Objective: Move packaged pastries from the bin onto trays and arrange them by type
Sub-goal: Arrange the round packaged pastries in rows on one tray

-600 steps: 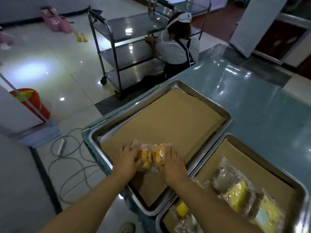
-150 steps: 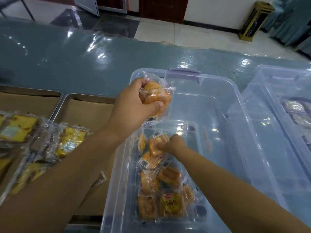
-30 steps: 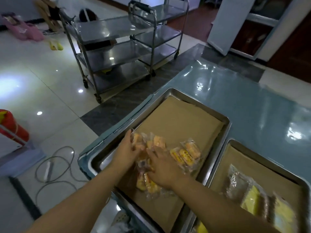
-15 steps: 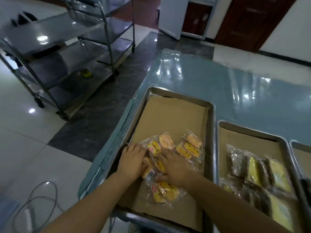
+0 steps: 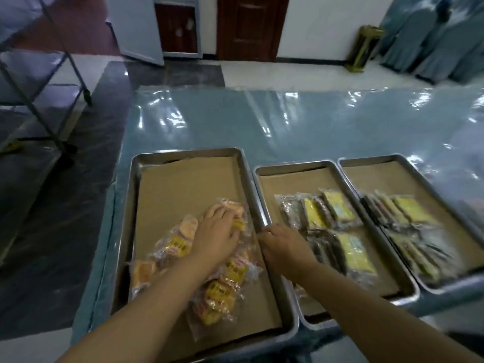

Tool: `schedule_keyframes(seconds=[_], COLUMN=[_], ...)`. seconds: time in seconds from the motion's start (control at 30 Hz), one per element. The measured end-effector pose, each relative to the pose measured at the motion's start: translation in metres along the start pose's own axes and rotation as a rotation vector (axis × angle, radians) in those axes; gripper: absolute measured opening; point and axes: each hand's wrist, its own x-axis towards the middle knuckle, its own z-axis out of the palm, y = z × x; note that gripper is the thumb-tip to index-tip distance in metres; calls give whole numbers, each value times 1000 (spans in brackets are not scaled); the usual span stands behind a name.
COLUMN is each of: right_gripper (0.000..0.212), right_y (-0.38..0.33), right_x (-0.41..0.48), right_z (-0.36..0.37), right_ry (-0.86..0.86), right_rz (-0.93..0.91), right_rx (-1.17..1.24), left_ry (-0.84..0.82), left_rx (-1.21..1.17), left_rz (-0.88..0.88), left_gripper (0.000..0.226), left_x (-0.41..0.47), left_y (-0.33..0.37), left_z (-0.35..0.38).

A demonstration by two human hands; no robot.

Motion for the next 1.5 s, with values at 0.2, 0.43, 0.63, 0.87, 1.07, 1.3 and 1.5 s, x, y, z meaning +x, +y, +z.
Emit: schedule_keyframes(seconds=[0.2,0.43,0.63,0.87,1.07,1.3,1.5], right_gripper=[30,30,25,24,21,21,21], right_y=[71,158,243,339,400,458,512], right_x=[-58,-130,-196,-272,-320,-355,-374], right_z=[-40,-89,-133,-191,-225,-242,-255], right_ry=[123,242,295,365,435,540,574], right_rz=[257,369,414,461,530,611,644], right_rx=[21,25,-19,-75,-87,-73,-89], left_ry=[-13,-25,5,58,67,30,61], left_rx=[-43,-122,-166,-279,-346,-374,-451], left_rz=[180,322,431,467,567,609,592], left_gripper=[33,27,24,24,23,21,22], left_x=[35,65,89,115,128,163,204], left_y=[82,204,319,459,540,603,656], left_z=[22,60,98,139,163,185,204])
